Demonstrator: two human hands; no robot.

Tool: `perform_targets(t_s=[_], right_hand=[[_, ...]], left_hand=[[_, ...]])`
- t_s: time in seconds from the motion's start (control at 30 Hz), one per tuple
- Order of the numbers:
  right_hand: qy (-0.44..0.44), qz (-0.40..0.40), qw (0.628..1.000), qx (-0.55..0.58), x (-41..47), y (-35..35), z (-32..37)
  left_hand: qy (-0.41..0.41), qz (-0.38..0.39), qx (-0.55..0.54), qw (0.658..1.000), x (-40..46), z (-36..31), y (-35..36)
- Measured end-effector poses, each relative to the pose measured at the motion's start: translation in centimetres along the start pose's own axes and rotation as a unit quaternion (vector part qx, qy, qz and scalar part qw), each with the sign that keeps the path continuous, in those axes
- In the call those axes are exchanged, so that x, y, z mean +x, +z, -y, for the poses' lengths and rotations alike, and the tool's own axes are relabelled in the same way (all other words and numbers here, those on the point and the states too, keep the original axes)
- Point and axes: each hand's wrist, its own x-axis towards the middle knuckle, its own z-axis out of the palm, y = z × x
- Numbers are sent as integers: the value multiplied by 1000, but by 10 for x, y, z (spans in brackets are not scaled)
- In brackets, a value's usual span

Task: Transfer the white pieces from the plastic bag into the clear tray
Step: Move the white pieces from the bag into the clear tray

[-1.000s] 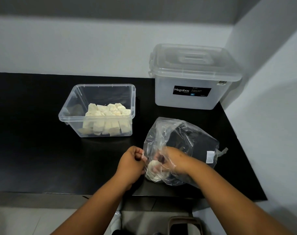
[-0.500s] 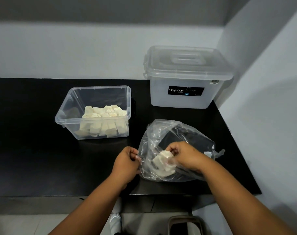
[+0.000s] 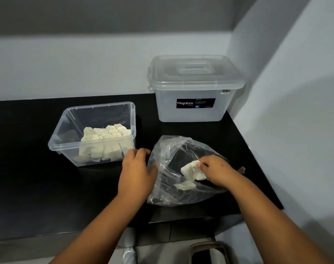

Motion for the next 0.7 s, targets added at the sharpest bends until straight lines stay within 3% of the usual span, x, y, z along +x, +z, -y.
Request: perform_targets(t_s=[0.13, 0.23, 0.37, 0.47, 0.6, 0.7], right_hand=[[2, -51, 998, -39, -4, -5, 7], [0, -94, 995, -26, -8, -11, 8], [7, -170, 985, 32, -17, -15, 1], [15, -214, 975, 63, -22, -20, -2], [40, -222, 970, 87, -25, -25, -6], [49, -218, 968, 118, -26, -26, -7]], left_hand=[[205, -25, 31, 978, 13, -43, 2], [271, 30, 30, 962, 29, -66, 12], [234, 178, 67, 953, 57, -83, 33], [196, 280, 145, 928, 73, -88, 53], [196, 338, 220, 894, 79, -88, 84], [183, 363, 224, 886, 79, -86, 96]])
